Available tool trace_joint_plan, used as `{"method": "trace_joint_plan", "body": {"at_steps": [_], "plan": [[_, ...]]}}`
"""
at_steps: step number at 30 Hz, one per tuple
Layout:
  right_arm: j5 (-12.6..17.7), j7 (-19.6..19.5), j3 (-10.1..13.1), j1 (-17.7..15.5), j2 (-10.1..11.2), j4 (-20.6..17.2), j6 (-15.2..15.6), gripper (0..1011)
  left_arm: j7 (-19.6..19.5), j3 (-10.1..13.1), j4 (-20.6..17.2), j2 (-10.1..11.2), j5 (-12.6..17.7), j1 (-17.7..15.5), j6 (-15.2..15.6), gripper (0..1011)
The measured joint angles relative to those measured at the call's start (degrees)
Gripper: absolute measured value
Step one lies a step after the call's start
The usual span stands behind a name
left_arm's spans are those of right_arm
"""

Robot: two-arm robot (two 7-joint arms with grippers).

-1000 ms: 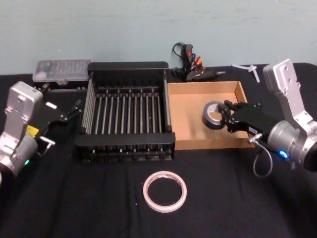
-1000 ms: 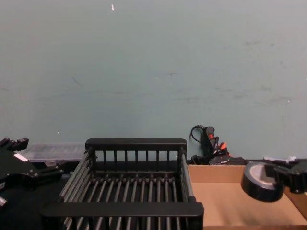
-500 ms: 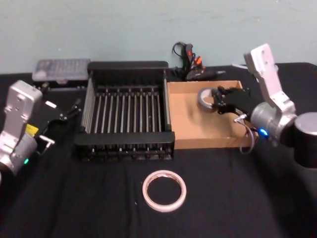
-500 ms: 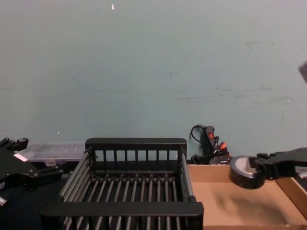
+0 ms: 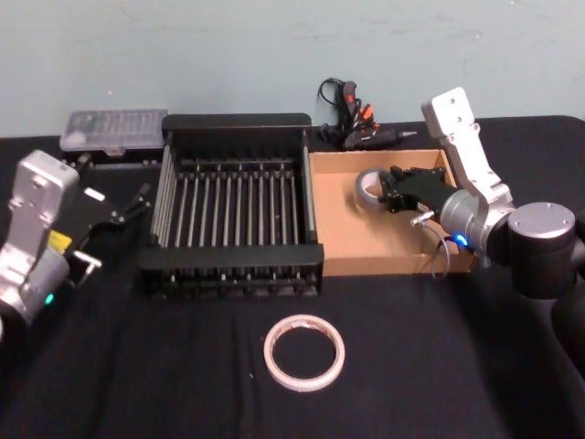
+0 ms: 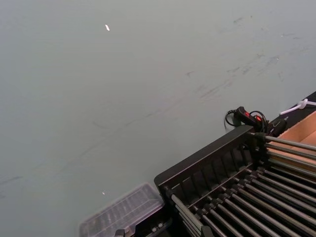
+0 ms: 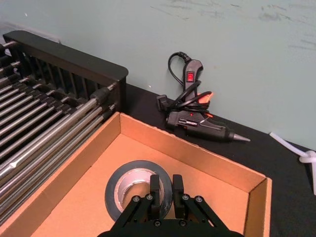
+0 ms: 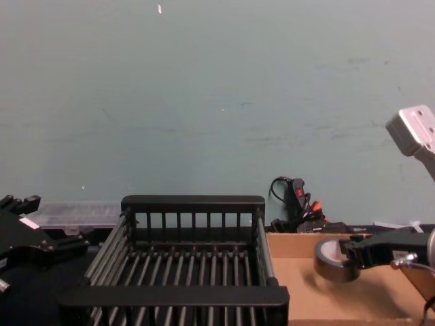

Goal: Pick up the white tape and place it into the black box , Pick up the silver tape and place it into the brown box.

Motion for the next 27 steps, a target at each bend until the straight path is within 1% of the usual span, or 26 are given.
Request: {"method": "trace_joint_plan", "body": {"at_steps": [11,13,14,16,17,18,19,23,24,25,26,27], "plan": [[0.02,-0.01,-0.02,0.01,0.04,-0.14,-0.02,159,0.00,0.00,0.00,0.00,0.00,0.00,0.00,1001],[0.05,-0.01,-0.02,0.01,0.05,-0.18,-0.02,184,0.00,0.00,0.00,0.00,0.00,0.00,0.00,1001],[0.07,0.00,-0.02,0.00,0.06,-0.20,-0.02,239,0.00,0.00,0.00,0.00,0.00,0.00,0.00,1001],[0.08,0.00,-0.02,0.00,0.06,-0.21,-0.02,276,0.00,0.00,0.00,0.00,0.00,0.00,0.00,1001],[0.09,0.00,-0.02,-0.01,0.07,-0.22,-0.03,335,0.00,0.00,0.00,0.00,0.00,0.00,0.00,1001],[0.09,0.01,-0.02,-0.01,0.07,-0.22,-0.02,359,0.00,0.00,0.00,0.00,0.00,0.00,0.00,1001],[0.10,0.01,-0.02,-0.01,0.08,-0.24,-0.03,418,0.00,0.00,0.00,0.00,0.00,0.00,0.00,1001],[0.11,0.02,-0.02,-0.02,0.09,-0.25,-0.03,501,0.00,0.00,0.00,0.00,0.00,0.00,0.00,1001],[0.12,0.03,-0.01,-0.02,0.10,-0.26,-0.02,562,0.00,0.00,0.00,0.00,0.00,0.00,0.00,1001],[0.12,0.03,-0.02,-0.02,0.10,-0.26,-0.02,593,0.00,0.00,0.00,0.00,0.00,0.00,0.00,1001],[0.13,0.04,-0.02,-0.02,0.11,-0.27,-0.02,593,0.00,0.00,0.00,0.00,0.00,0.00,0.00,1001],[0.13,0.04,-0.02,-0.02,0.11,-0.28,-0.01,663,0.00,0.00,0.00,0.00,0.00,0.00,0.00,1001]]}}
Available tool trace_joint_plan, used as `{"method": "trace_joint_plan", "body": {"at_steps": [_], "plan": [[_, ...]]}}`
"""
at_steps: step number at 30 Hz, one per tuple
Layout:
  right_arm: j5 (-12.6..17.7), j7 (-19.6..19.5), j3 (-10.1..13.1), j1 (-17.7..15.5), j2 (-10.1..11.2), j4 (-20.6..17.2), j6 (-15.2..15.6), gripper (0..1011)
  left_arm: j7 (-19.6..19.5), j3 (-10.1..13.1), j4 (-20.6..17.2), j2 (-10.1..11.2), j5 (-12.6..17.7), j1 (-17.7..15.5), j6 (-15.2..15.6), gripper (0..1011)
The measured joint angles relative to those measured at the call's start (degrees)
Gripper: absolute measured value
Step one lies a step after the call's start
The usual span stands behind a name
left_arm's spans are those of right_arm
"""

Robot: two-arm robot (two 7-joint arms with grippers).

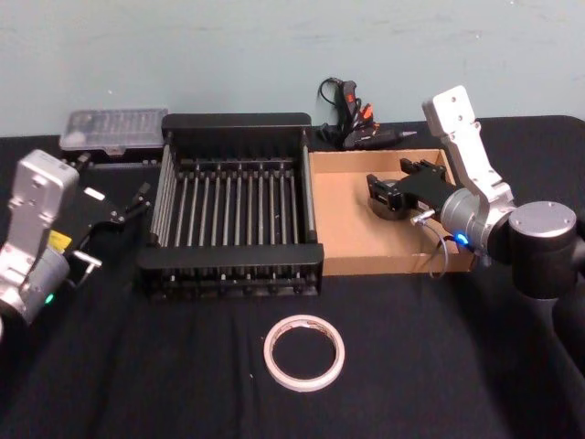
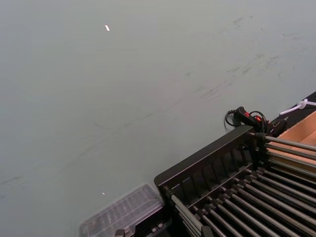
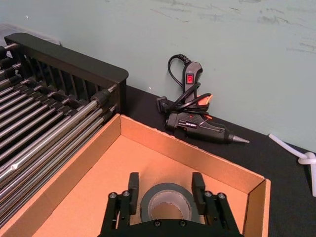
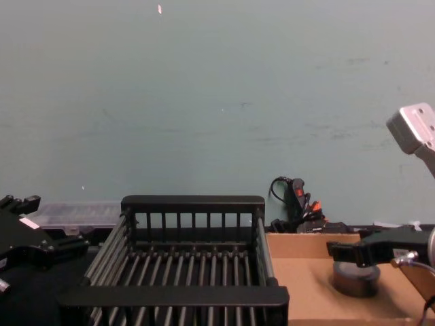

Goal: Pick up the white tape and place it into the black box , Pick up the silver tape and place it into the brown box.

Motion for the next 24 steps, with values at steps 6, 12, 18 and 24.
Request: {"method": "trace_joint_plan", "body": {"at_steps": [6,12,18,24], "plan": [[0.03,0.02,0.00,0.00,0.01,-0.04,0.03,816,0.00,0.00,0.00,0.00,0.00,0.00,0.00,1001],[0.06,0.05,0.00,0.00,0.01,-0.05,0.06,996,0.00,0.00,0.00,0.00,0.00,0.00,0.00,1001],[0.07,0.04,0.00,0.00,0.01,-0.05,0.06,1002,0.00,0.00,0.00,0.00,0.00,0.00,0.00,1001],[0.07,0.04,0.00,0.00,0.01,-0.05,0.06,1002,0.00,0.00,0.00,0.00,0.00,0.00,0.00,1001]]}}
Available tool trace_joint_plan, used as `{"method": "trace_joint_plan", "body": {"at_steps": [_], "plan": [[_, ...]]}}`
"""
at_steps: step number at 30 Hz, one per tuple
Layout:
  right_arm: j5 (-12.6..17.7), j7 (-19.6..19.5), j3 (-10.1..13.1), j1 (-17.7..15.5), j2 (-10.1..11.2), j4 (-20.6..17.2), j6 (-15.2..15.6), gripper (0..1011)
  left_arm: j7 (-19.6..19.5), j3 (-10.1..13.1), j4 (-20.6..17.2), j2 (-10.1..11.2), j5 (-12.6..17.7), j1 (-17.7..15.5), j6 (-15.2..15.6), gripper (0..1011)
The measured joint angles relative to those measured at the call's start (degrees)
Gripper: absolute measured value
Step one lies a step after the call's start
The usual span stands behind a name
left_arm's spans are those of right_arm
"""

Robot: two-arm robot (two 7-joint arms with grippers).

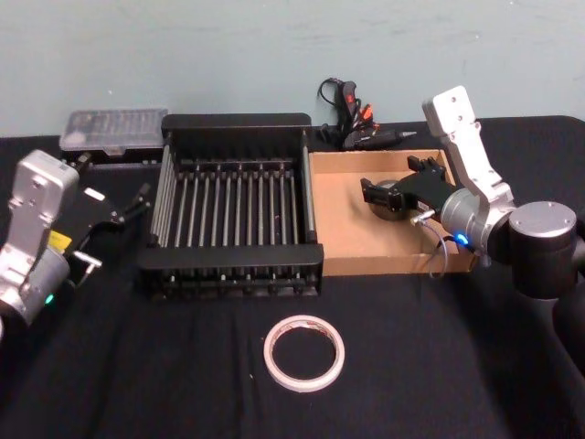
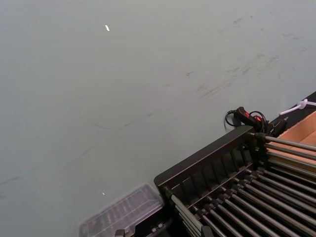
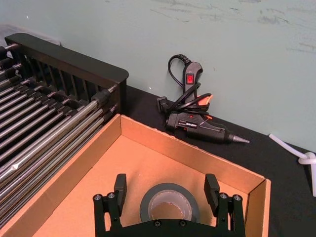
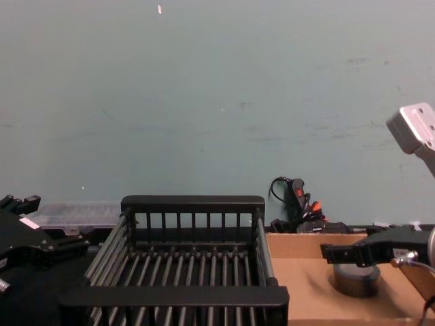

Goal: Pick up the white tape and place it into the black box , Pick up the silver tape and place it into the brown box.

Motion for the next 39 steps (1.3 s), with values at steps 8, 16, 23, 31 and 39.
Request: {"method": "trace_joint_plan", "body": {"at_steps": [8,16,23,31,39], "plan": [[0.18,1.56,0.96,-1.30,0.54,-2.17,0.30,1002,0.00,0.00,0.00,0.00,0.00,0.00,0.00,1001],[1.54,4.07,2.44,-5.66,3.31,-9.80,1.06,1002,0.00,0.00,0.00,0.00,0.00,0.00,0.00,1001],[3.55,6.42,3.55,-10.83,6.62,-17.15,0.36,1002,0.00,0.00,0.00,0.00,0.00,0.00,0.00,1001],[6.30,9.68,4.13,-17.68,11.16,-24.44,-3.13,1002,0.00,0.00,0.00,0.00,0.00,0.00,0.00,1001],[8.84,12.29,4.16,-24.81,15.18,-30.00,-7.18,1002,0.00,0.00,0.00,0.00,0.00,0.00,0.00,1001]]}}
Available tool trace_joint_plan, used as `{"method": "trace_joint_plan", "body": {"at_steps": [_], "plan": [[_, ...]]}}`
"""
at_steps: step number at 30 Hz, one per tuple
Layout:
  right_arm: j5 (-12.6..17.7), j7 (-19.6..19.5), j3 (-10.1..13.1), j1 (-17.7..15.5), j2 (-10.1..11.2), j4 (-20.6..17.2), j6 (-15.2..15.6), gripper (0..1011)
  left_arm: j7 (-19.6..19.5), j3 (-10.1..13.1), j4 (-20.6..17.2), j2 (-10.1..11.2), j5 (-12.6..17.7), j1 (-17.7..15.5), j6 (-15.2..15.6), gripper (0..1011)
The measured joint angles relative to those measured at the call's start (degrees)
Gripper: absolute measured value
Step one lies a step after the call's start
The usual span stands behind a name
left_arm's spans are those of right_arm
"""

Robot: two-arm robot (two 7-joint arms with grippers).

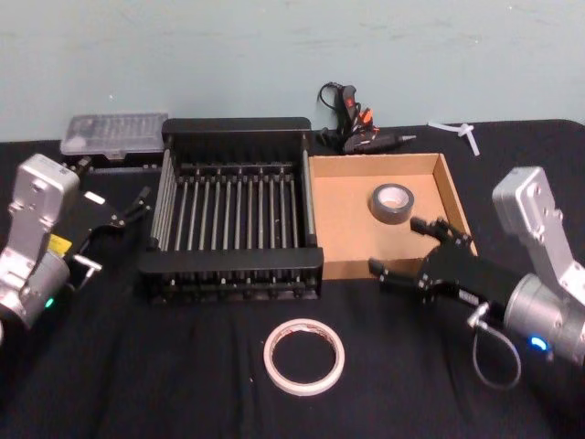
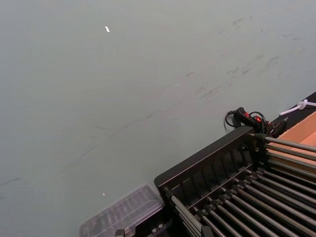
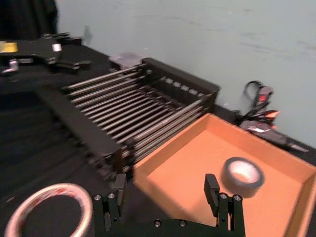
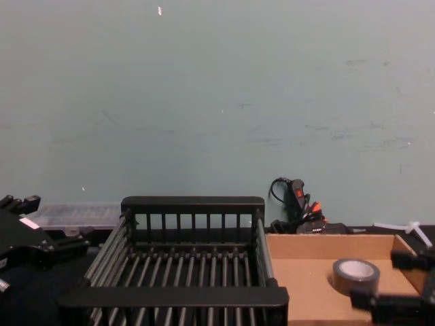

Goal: Pick up the white tape and place it into the black box , Pick up the silver tape and place it into the brown box.

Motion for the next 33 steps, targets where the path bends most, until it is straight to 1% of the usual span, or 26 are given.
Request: {"method": "trace_joint_plan", "body": {"at_steps": [2,5,6,12,14,21,33], "plan": [[0.50,0.46,-0.32,-1.34,0.74,-0.80,-0.77,1002,0.00,0.00,0.00,0.00,0.00,0.00,0.00,1001],[0.95,0.86,-0.83,-2.45,1.32,-1.41,-1.37,1003,0.00,0.00,0.00,0.00,0.00,0.00,0.00,1001],[1.09,1.07,-1.32,-2.95,1.63,-1.66,-1.64,1002,0.00,0.01,0.00,0.00,0.00,0.00,0.00,1001],[1.09,1.50,-3.46,-3.78,2.54,-2.14,-2.12,1002,0.00,0.00,0.00,0.00,0.00,0.00,0.00,1001],[0.94,1.59,-4.55,-3.79,2.84,-2.15,-2.11,1002,0.00,0.00,0.00,0.00,0.00,0.00,0.00,1001],[-0.23,1.74,-7.84,-2.65,3.15,-1.26,-1.73,1002,0.00,0.00,0.00,0.00,0.00,0.00,0.00,1001],[-2.13,1.87,-11.54,0.24,1.97,1.21,-1.04,1002,0.00,0.00,0.00,0.00,0.00,0.00,0.00,1001]]}}
